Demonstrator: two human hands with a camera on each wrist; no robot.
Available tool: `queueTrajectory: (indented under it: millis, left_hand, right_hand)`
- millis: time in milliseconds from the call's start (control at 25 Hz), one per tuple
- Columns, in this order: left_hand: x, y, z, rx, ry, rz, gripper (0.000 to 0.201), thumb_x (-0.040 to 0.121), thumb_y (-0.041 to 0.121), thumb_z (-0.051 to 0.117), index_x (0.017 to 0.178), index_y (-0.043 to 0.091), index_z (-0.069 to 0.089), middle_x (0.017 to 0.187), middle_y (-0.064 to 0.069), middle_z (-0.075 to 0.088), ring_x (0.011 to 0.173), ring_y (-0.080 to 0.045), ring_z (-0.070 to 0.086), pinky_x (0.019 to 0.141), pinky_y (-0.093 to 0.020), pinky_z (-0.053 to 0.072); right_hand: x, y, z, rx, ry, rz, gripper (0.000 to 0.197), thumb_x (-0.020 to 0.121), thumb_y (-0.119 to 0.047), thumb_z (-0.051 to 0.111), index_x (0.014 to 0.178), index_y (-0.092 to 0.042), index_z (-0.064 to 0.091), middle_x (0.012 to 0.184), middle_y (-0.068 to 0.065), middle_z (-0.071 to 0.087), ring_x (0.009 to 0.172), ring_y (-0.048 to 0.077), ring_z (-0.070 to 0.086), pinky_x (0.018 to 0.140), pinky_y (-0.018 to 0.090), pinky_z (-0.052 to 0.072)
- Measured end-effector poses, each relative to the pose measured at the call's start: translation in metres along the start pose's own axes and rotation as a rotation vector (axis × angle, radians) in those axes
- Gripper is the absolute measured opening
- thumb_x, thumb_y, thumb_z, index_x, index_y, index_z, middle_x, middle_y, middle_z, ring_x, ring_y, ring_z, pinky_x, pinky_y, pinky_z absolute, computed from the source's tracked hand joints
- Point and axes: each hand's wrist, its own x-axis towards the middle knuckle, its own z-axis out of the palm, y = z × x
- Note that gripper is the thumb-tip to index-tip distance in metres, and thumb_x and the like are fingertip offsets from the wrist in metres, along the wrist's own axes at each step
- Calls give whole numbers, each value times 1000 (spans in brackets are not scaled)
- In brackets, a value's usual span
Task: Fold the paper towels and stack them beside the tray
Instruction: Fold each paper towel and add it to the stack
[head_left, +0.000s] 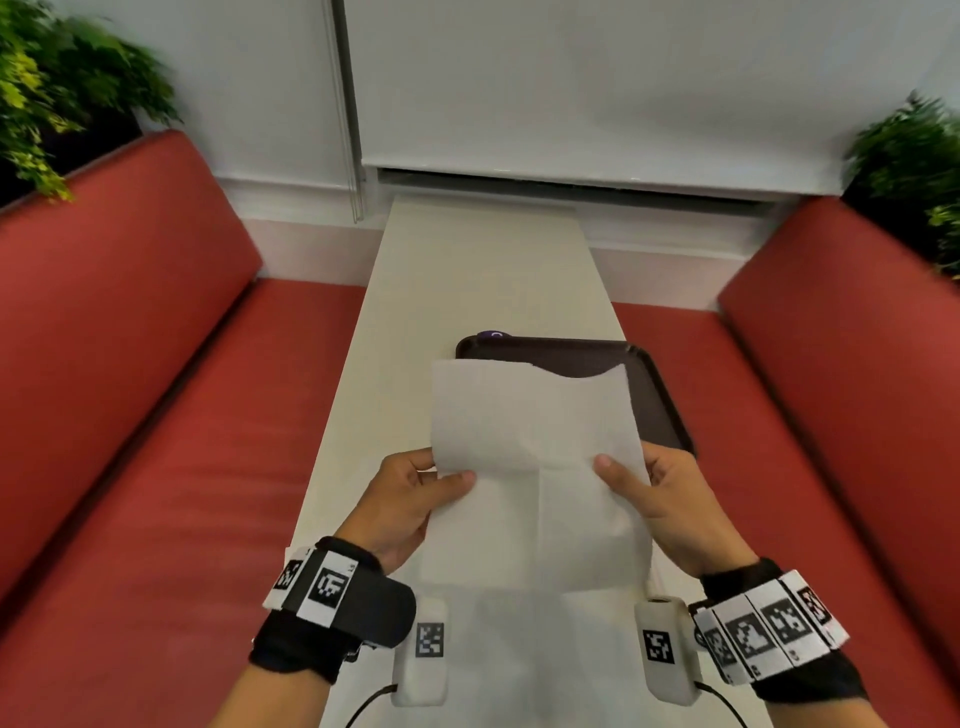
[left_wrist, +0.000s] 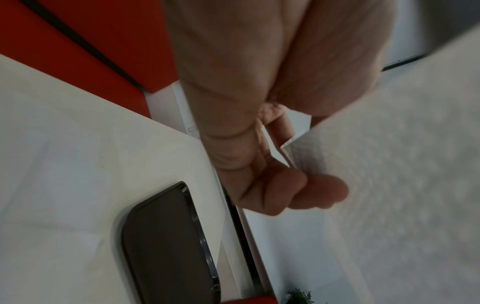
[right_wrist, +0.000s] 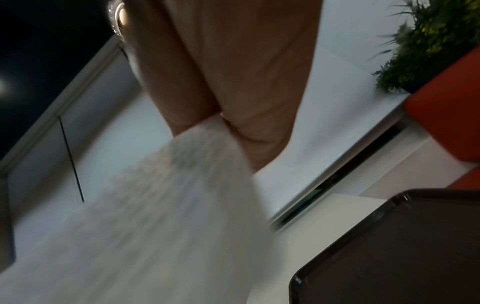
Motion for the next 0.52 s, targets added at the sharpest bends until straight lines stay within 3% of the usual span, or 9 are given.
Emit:
queueTrajectory:
  millis: [120, 280, 400, 520]
  left_hand:
    - [0, 8, 2, 12, 3, 25, 21, 84, -2, 58, 103, 2, 67, 95, -13, 73, 80, -22, 71, 68, -29, 58]
    - [1, 15, 6, -13, -3, 46, 20, 86, 0, 55, 101, 4, 67, 94, -13, 73, 79, -24, 70, 69, -32, 59]
    - [1, 20, 10, -38, -36, 75, 20, 85, 1, 54, 99, 7, 67, 90, -10, 73, 77, -21, 70, 66, -30, 58]
    - [1, 23, 12, -30, -61, 90, 18, 85, 2, 54, 88, 12, 69, 83, -5, 73, 72, -20, 68, 60, -26, 55]
  right_hand:
    - [-2, 0, -11, 36, -13, -27, 33, 81, -28, 69, 106, -7, 71, 106, 11, 73, 97, 32, 69, 81, 43, 57]
    - [-4, -1, -24, 146, -38, -67, 56, 62, -41, 85, 105, -8, 72, 111, 16, 70, 101, 31, 68, 83, 37, 57]
    - [-5, -7, -30, 136, -19, -120, 26, 73, -22, 76, 97, -14, 76, 104, 13, 73, 98, 27, 70, 77, 29, 57]
    - [-8, -12, -35, 121, -15, -182, 24, 73, -13, 68, 95, -16, 77, 101, 10, 74, 94, 22, 71, 74, 26, 57]
